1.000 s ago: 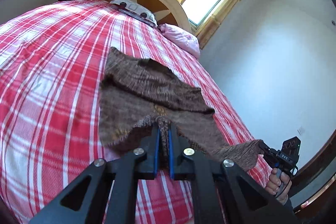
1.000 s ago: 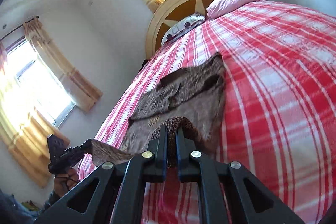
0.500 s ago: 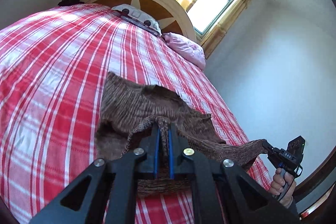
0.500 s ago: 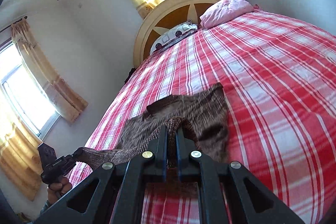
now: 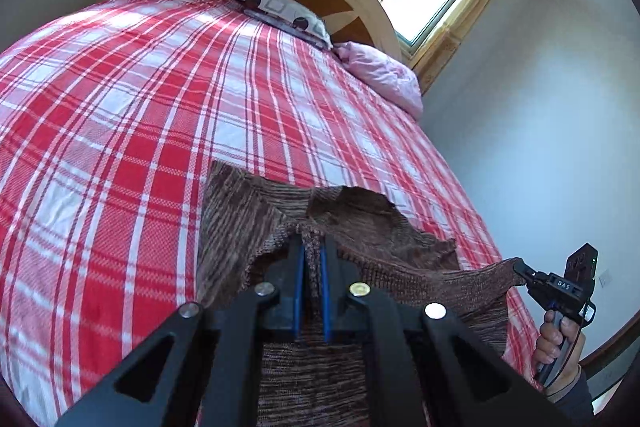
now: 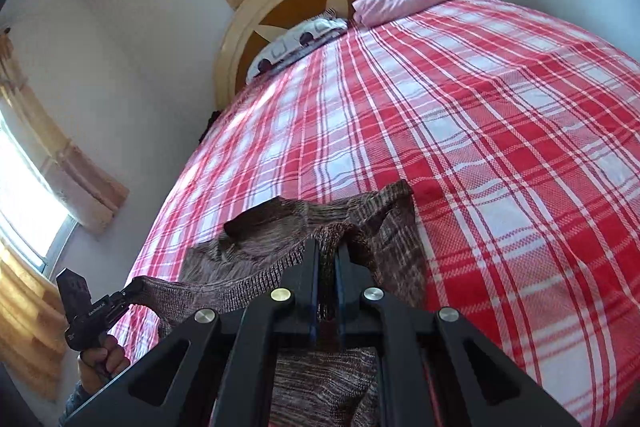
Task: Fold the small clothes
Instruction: 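Lift the hem with both tools and fold it over toward the collar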
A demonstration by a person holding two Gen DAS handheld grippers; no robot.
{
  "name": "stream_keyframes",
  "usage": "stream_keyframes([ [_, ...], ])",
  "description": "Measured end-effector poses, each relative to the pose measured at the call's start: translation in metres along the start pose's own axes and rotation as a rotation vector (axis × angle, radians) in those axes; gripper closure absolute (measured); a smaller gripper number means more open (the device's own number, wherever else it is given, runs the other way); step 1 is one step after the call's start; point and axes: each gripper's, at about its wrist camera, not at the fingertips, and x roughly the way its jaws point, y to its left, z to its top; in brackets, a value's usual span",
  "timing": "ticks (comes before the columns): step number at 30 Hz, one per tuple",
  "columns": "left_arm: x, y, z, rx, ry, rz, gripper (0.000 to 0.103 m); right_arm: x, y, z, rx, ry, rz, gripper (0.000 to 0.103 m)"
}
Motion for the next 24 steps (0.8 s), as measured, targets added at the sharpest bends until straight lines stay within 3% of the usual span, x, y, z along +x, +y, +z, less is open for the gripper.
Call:
stream_keyframes([
  [15, 0.073, 0.041, 0.018, -0.049, 0.090, 0.097, 0.092, 0.118, -0.031, 0.030, 0.055, 0.145, -0.088, 0.096],
  [16, 0.073, 0.042, 0.018, -0.059, 0.096, 0.098, 0.091, 0.122, -0.033, 0.030, 0.058, 0.153, -0.097, 0.093],
  [18, 0.068, 0.040, 0.018, -0.058, 0.098, 0.101, 0.088, 0.120, -0.034, 0.030, 0.047, 0.144, -0.125, 0.073],
  [19, 0.063, 0.038, 0.018, -0.041, 0.087, 0.110, 0.084, 0.114, -0.033, 0.030, 0.033, 0.121, -0.144, 0.045],
  [20, 0.056, 0.035, 0.018, -0.011, 0.067, 0.133, 0.078, 0.106, -0.032, 0.030, 0.019, 0.098, -0.150, 0.032],
  [22, 0.035, 0.029, 0.016, 0.041, 0.016, 0.204, 0.036, 0.090, -0.026, 0.027, -0.005, 0.073, -0.138, 0.032],
  [24, 0.021, 0.023, 0.011, 0.080, -0.007, 0.233, 0.025, 0.078, -0.011, 0.021, -0.058, 0.077, -0.095, 0.032],
])
